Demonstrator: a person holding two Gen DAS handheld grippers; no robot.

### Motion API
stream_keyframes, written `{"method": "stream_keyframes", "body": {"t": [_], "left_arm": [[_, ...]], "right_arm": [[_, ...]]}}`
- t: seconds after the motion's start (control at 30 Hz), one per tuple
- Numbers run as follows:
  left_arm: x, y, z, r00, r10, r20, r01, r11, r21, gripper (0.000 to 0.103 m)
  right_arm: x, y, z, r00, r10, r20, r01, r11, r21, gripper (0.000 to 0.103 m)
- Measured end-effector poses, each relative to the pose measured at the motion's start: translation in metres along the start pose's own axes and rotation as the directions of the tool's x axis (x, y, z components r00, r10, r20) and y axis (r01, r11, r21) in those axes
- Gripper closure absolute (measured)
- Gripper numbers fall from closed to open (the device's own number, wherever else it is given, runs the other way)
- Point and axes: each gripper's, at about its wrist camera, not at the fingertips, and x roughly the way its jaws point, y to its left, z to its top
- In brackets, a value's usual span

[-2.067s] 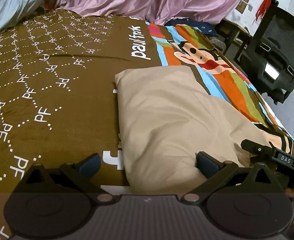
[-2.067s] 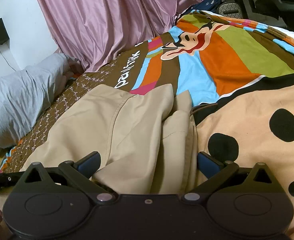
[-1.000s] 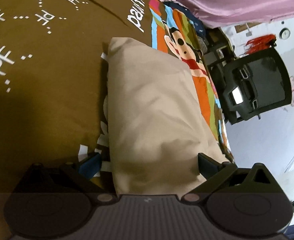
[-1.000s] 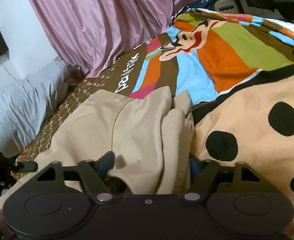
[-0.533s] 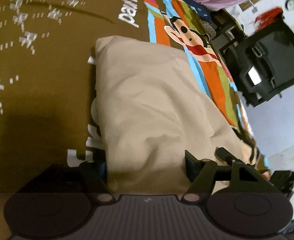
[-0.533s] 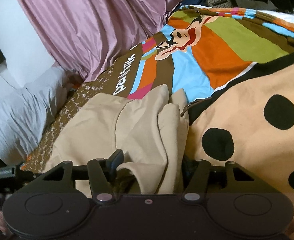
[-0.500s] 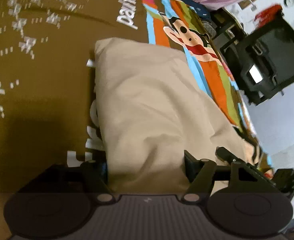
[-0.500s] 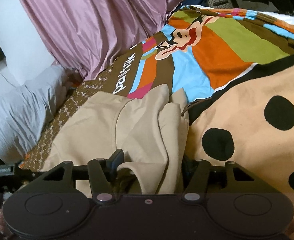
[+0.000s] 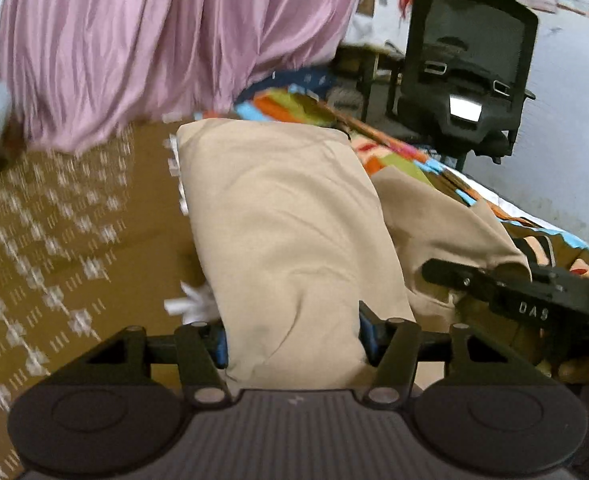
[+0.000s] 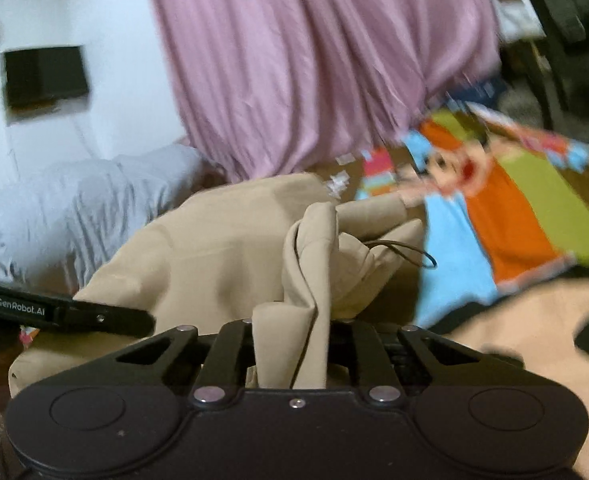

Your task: Fold large clothes

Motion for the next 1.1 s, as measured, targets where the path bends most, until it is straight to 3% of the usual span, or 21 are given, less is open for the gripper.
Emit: {"method": "stream_keyframes", "body": {"t": [0.1,0.23,0.3,0.4,0.47,0.53,0.6,0.73,0.77,0.83,1.1], "left_arm": [[-0.003,0.02,0.012,0.999,0.045,0.012,-0.045,0.999,-0.002,0.042],[0.005,0.065,0.016,0.996,0.088,-0.005,-0.088,0.995,-0.039,0.041],[0.018,0.088,0.009,0.994,0.104,-0.041,-0.106,0.992,-0.063,0.04],[0.044,0.119,-0.015,0.981,0.108,-0.159,-0.13,0.982,-0.136,0.037],[0.051,0.14,-0.035,0.978,0.111,-0.179,-0.155,0.954,-0.256,0.032],[0.048,0.156,-0.05,0.985,0.081,-0.151,-0.134,0.915,-0.382,0.027],[0.044,0.16,-0.054,0.989,0.074,-0.132,-0.122,0.902,-0.413,0.025],[0.035,0.147,-0.048,0.979,0.137,-0.148,-0.18,0.927,-0.328,0.006],[0.031,0.139,-0.046,0.977,0.153,-0.148,-0.193,0.932,-0.308,0.005],[0.019,0.134,-0.044,0.978,0.163,-0.133,-0.197,0.931,-0.306,0.001],[-0.037,0.114,-0.054,0.973,0.203,-0.107,-0.228,0.897,-0.378,0.001]], "right_arm": [[0.011,0.015,0.013,0.999,0.022,0.036,-0.021,1.0,-0.02,0.089],[0.057,0.033,0.029,0.998,0.048,0.041,-0.048,0.999,-0.016,0.089],[0.081,0.042,0.029,0.998,0.05,0.026,-0.05,0.999,-0.017,0.089],[0.123,0.053,0.021,0.998,0.037,-0.045,-0.038,0.999,-0.017,0.087],[0.151,0.057,0.007,0.989,0.003,-0.149,-0.007,1.0,-0.03,0.081],[0.162,0.054,0.002,0.98,-0.061,-0.188,0.057,0.998,-0.03,0.073],[0.161,0.041,0.004,0.981,-0.038,-0.19,0.05,0.997,0.055,0.068],[0.158,0.035,0.007,0.978,-0.06,-0.199,0.077,0.994,0.076,0.052],[0.155,0.036,0.008,0.977,-0.073,-0.199,0.088,0.994,0.069,0.047],[0.147,0.038,0.009,0.978,-0.096,-0.186,0.108,0.993,0.053,0.029],[0.083,0.06,0.016,0.989,-0.117,-0.095,0.116,0.993,-0.019,0.005]]}}
